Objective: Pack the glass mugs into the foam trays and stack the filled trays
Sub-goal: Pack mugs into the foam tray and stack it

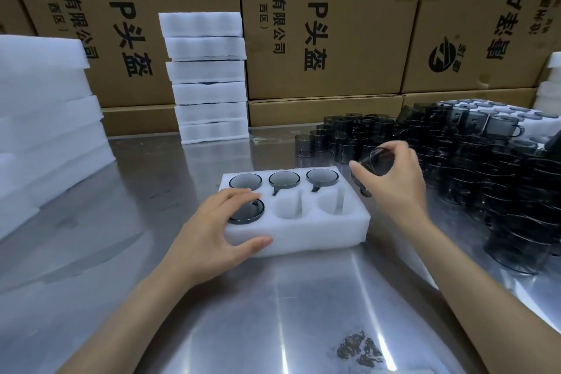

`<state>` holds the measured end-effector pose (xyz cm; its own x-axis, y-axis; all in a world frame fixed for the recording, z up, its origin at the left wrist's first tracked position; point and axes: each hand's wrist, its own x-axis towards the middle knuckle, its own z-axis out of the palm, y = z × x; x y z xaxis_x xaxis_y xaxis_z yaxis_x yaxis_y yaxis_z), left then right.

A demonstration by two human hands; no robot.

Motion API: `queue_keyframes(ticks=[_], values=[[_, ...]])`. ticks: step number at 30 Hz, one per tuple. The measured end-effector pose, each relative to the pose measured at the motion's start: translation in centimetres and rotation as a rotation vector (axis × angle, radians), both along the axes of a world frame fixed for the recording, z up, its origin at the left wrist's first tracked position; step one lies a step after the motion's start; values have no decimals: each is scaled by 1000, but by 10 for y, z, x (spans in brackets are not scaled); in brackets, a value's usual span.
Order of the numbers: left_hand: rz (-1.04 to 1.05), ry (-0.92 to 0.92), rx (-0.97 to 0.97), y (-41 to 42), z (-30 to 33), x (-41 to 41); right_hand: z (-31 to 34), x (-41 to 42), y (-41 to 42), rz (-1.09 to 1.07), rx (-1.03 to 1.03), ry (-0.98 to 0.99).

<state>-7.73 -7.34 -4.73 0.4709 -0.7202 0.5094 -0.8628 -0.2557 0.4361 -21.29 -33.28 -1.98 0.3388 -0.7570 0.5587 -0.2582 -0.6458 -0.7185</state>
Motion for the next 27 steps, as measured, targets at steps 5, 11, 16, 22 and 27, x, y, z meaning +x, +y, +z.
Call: queue_keyframes(ticks=[5,11,16,22,27], values=[[7,19,-4,-1,0,-2,10,-2,31,218,-13,-232],[10,27,-2,0,1,-5,4,6,60,355,-118,55],[12,30,-6,0,1,-5,7,4,57,397,-5,190],[17,30,-18,-1,1,-5,24,-7,50,780,248,217],[22,18,-26,-1,2,-6,26,-15,36,906,296,266]])
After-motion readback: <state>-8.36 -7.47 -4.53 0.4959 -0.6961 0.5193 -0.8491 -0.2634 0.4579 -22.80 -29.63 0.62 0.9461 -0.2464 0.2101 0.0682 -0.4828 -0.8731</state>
